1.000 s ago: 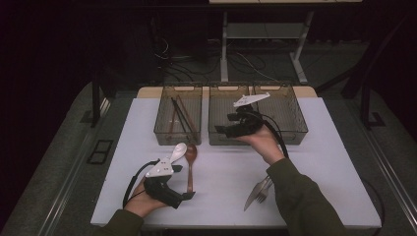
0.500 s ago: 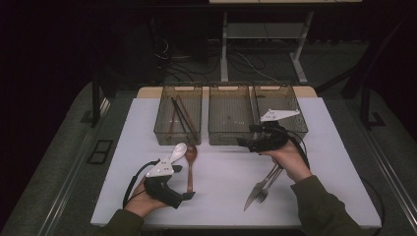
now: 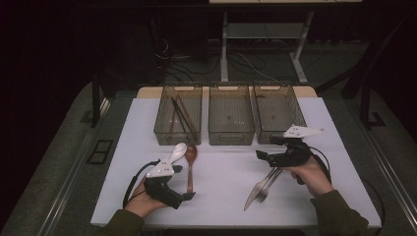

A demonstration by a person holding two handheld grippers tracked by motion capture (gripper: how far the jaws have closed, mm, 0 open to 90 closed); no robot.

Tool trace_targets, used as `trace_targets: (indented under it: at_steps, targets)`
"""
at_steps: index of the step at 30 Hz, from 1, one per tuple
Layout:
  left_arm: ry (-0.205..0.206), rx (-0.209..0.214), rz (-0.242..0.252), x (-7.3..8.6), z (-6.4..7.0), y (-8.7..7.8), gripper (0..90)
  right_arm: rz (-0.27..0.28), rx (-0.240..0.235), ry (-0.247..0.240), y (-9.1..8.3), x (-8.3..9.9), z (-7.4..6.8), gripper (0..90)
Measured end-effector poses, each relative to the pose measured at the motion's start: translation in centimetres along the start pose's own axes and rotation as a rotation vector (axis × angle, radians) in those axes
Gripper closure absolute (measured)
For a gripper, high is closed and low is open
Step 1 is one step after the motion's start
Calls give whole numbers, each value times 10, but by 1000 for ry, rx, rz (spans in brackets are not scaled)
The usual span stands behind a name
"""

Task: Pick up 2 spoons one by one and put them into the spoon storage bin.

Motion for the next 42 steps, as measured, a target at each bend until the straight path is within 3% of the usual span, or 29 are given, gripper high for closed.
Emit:
trace_targets:
  at_steps: [10, 26, 30, 34, 38, 42]
  targets:
    - [2, -9, -4, 0, 0, 0, 0, -14, 65, 17, -15, 34, 6, 182]
    - [1, -14, -7, 0, -1, -1, 0, 1, 118, 3, -30, 75, -3, 181]
    - [-9, -12, -3, 0, -3, -2, 0, -16, 96, -7, -31, 84, -2, 181]
    - [-18, -13, 2, -1, -4, -4, 0, -22, 75, 27, -32, 91, -1, 181]
    - [-14, -8, 16, -3, -5, -9, 81, 3, 68, 33, -33, 89, -2, 181]
    - [-24, -9, 13, -4, -8, -11, 154, -12, 78, 24, -32, 90, -1, 181]
Point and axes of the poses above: each handheld gripper's, and its own axes: y roughly forward along the jaws, x roughly out of its underside, z roughly to its right, the point moved 3 cm from there along y, roughly forward along the jaws, and after that the axes turned 9 degrees about -z, right-handed, at the moved point
